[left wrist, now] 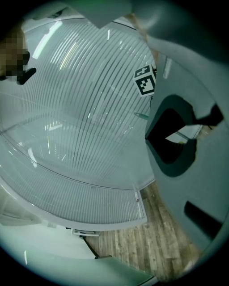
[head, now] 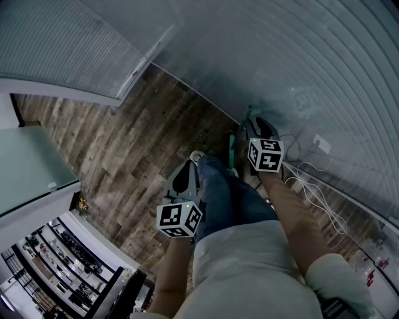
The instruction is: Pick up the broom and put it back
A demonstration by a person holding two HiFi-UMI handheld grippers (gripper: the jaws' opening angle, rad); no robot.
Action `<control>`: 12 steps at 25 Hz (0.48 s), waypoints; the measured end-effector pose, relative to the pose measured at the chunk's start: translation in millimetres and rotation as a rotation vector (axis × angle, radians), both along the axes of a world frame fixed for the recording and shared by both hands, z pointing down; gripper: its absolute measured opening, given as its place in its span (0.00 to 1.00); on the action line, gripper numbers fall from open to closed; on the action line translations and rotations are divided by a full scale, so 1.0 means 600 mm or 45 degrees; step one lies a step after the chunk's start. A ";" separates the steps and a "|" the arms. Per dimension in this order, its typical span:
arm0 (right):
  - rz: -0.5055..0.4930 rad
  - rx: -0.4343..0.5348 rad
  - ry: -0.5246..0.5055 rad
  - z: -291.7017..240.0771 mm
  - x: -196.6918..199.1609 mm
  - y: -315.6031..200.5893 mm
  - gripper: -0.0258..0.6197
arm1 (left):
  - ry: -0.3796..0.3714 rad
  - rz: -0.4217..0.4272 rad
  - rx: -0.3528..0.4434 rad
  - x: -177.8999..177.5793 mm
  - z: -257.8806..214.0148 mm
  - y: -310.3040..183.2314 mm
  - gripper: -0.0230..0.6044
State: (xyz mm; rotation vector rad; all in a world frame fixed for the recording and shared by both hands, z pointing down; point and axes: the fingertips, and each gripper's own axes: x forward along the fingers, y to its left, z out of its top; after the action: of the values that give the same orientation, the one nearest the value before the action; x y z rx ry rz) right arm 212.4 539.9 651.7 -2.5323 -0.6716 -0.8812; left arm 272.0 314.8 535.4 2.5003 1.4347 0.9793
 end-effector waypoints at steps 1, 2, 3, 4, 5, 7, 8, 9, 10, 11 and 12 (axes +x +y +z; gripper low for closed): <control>-0.003 -0.001 0.002 -0.002 -0.001 -0.001 0.24 | 0.001 0.000 -0.001 -0.001 -0.001 0.000 0.05; -0.006 -0.001 0.003 -0.004 -0.001 -0.003 0.24 | 0.001 -0.001 -0.002 -0.001 -0.002 0.000 0.05; -0.008 -0.001 0.004 -0.006 -0.001 -0.005 0.24 | 0.003 -0.002 -0.003 -0.001 -0.004 -0.001 0.05; -0.009 0.000 0.006 -0.008 -0.001 -0.006 0.24 | 0.004 -0.003 -0.004 -0.001 -0.005 0.000 0.05; -0.010 0.000 0.010 -0.010 -0.002 -0.007 0.24 | 0.006 -0.003 -0.005 -0.002 -0.006 0.000 0.05; -0.010 0.000 0.023 -0.017 -0.006 -0.009 0.24 | 0.011 -0.004 -0.007 -0.005 -0.008 0.000 0.05; -0.011 0.000 0.031 -0.022 -0.007 -0.011 0.24 | 0.014 -0.005 -0.008 -0.007 -0.010 0.000 0.05; -0.013 -0.001 0.039 -0.027 -0.008 -0.013 0.24 | 0.016 -0.005 -0.009 -0.008 -0.012 0.000 0.05; -0.016 -0.001 0.047 -0.032 -0.009 -0.016 0.24 | 0.018 -0.006 -0.010 -0.009 -0.015 -0.001 0.05; -0.021 -0.002 0.055 -0.038 -0.009 -0.019 0.24 | 0.020 -0.008 -0.012 -0.010 -0.017 -0.001 0.05; -0.027 -0.003 0.064 -0.045 -0.008 -0.023 0.24 | 0.021 -0.010 -0.014 -0.011 -0.020 -0.002 0.05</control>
State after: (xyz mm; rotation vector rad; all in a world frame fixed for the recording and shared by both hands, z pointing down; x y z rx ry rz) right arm 207.4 526.3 624.5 -2.5594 -0.6313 -0.8212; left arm 265.7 313.5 523.5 2.5105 1.4302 0.9492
